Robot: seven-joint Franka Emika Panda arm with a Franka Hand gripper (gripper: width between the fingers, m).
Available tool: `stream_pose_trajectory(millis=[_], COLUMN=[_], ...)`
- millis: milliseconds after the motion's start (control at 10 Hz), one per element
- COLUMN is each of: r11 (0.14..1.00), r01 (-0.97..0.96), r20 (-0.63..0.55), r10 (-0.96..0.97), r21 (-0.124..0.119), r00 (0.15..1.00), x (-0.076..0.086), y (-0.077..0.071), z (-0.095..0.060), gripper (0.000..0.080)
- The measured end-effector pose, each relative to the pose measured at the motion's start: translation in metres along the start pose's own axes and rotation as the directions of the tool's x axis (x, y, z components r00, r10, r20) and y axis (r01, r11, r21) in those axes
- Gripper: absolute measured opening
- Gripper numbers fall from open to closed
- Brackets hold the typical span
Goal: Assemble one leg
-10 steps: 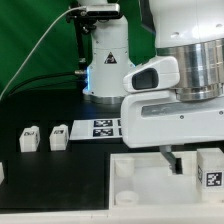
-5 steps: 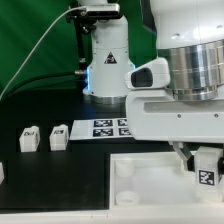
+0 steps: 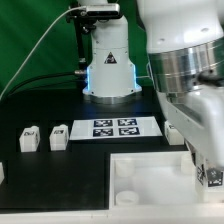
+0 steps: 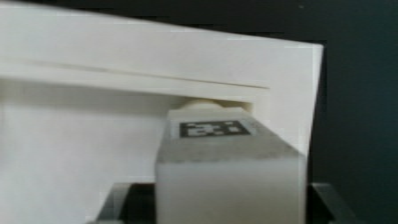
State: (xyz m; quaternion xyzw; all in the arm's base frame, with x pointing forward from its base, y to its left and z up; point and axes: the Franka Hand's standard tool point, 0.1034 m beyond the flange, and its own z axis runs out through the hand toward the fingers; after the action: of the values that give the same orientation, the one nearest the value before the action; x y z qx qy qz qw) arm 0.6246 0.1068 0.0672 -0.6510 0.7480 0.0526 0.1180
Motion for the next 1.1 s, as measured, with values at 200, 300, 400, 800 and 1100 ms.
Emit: stream_pose_trajectory(millis=[200, 300, 400, 800, 1100], r11=[0.993, 0.984, 0.974, 0.979, 0.981], r01=[-0.115, -0.179, -0.229, -0.204, -0.193], r20=[0.004, 0.003, -0.001, -0.005, 0.013], r10=[0.115, 0.179, 0.229, 0.204, 0.192], r21=[0.001, 0.002, 0.004, 0.002, 0.002], r00=[0.993, 0.984, 0.974, 0.979, 0.981], x=[0.0, 0.0, 0.002, 0.003, -0.008], y=[0.001, 0.0, 0.0, 0.001, 0.007], z=[0.0, 0.0, -0.001, -0.001, -0.018], gripper=[0.0294, 0.0294, 0.0294, 0.0596, 0.0638])
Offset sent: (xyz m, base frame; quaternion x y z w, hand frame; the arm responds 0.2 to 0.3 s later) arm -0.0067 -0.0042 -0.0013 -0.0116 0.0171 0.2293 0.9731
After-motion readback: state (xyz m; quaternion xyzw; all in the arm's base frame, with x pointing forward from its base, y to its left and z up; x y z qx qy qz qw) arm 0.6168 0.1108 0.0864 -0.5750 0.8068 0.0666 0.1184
